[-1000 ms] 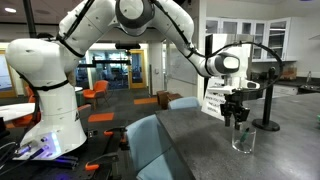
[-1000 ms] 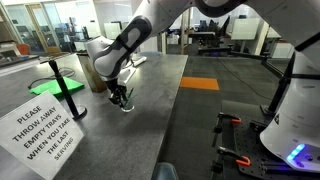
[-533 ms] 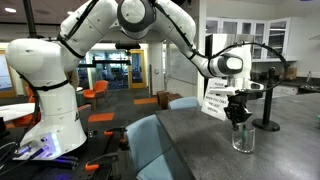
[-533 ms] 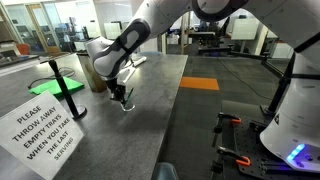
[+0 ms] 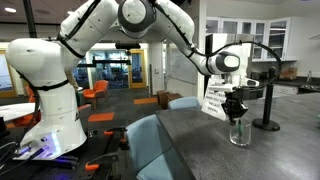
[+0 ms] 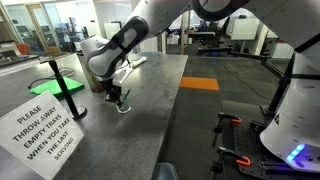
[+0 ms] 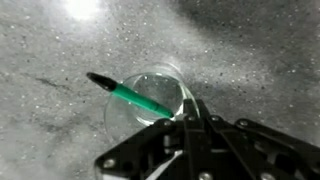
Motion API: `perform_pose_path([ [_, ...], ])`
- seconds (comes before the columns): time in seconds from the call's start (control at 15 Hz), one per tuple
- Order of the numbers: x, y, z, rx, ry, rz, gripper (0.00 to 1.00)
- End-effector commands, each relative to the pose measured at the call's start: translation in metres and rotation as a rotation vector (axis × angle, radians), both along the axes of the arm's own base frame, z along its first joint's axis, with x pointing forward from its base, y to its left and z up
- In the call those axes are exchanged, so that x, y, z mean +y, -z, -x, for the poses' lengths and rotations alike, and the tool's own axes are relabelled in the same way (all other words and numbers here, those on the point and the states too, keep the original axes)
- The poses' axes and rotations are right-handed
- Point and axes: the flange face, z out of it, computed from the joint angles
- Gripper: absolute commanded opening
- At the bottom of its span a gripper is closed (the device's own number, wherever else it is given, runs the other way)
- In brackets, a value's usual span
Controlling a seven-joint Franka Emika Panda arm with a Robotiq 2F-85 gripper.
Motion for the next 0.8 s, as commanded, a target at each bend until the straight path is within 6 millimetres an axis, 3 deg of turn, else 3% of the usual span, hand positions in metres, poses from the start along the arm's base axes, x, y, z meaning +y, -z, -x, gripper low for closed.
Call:
perform_pose_path([
  [0.0,0.021,-0.022,0.014,-0.003,-0.031,-0.061,0.01],
  [0.27,0.048,-0.035,0.047,0.008,-0.026,-0.105,0.01],
  [0.73,0.052,-0.039,0.128,-0.037,-0.007,-0.109,0.01],
])
